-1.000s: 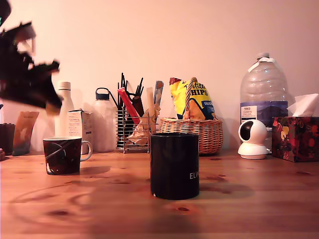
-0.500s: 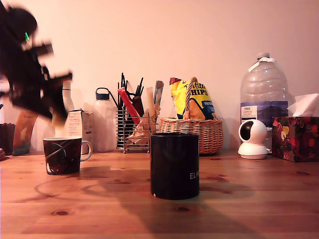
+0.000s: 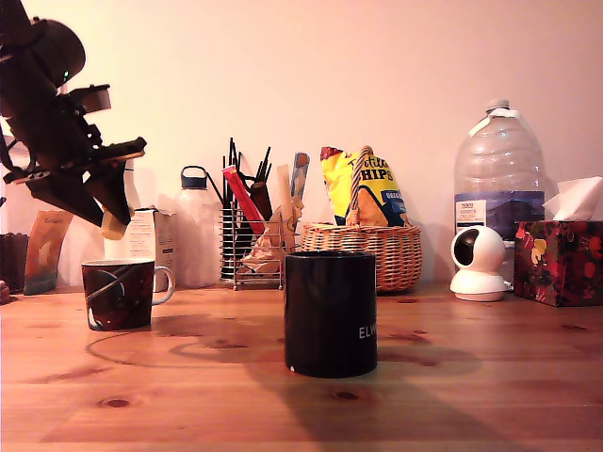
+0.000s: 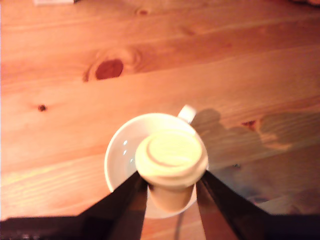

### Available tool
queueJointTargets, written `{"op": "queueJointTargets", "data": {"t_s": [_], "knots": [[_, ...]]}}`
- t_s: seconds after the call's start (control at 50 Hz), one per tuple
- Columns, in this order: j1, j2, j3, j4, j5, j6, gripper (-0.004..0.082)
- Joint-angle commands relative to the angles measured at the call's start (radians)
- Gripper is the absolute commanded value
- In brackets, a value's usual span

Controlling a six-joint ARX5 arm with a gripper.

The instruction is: Pick up the coffee capsules from the table one by one and drop them inside the nearest coffee cup

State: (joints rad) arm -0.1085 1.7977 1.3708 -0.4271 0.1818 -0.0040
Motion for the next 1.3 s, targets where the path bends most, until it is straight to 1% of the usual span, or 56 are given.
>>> {"op": "queueJointTargets", "data": {"t_s": [0.0, 0.16, 0.22, 0.24, 0.28, 0.36, 0.38, 0.4, 0.44, 0.5, 0.64, 0.7, 0.76, 0.9, 0.96, 1.0, 1.02, 1.28], "knots": [[0.005, 0.011, -0.003, 0.004, -0.001, 0.005, 0.0143], [0.009, 0.011, -0.003, 0.005, -0.008, 0.005, 0.0146], [0.009, 0.011, -0.003, 0.005, -0.010, 0.004, 0.0164], [0.011, 0.011, -0.003, 0.006, -0.011, 0.004, 0.0186], [0.013, 0.011, -0.003, 0.006, -0.017, 0.004, 0.0267], [0.017, 0.011, -0.003, 0.007, -0.029, 0.005, 0.0551], [0.018, 0.011, -0.003, 0.006, -0.030, 0.005, 0.0606], [0.019, 0.011, -0.003, 0.006, -0.030, 0.005, 0.0642], [0.023, 0.011, -0.003, 0.005, -0.029, 0.011, 0.0668], [0.024, 0.010, -0.003, 0.005, -0.029, 0.013, 0.0666], [0.023, 0.008, -0.003, 0.004, -0.029, 0.016, 0.0622], [0.023, 0.004, -0.003, 0.000, -0.027, 0.017, 0.0575], [0.021, -0.001, -0.003, -0.008, -0.024, 0.016, 0.0503], [0.019, -0.037, -0.003, -0.043, -0.011, 0.023, 0.0245], [0.018, -0.056, -0.003, -0.051, -0.010, 0.023, 0.0082], [0.018, -0.071, -0.003, -0.061, -0.007, 0.023, -0.0001], [0.018, -0.079, -0.003, -0.064, -0.007, 0.023, -0.0017], [0.018, -0.181, -0.004, -0.105, -0.022, 0.020, -0.0019]]}}
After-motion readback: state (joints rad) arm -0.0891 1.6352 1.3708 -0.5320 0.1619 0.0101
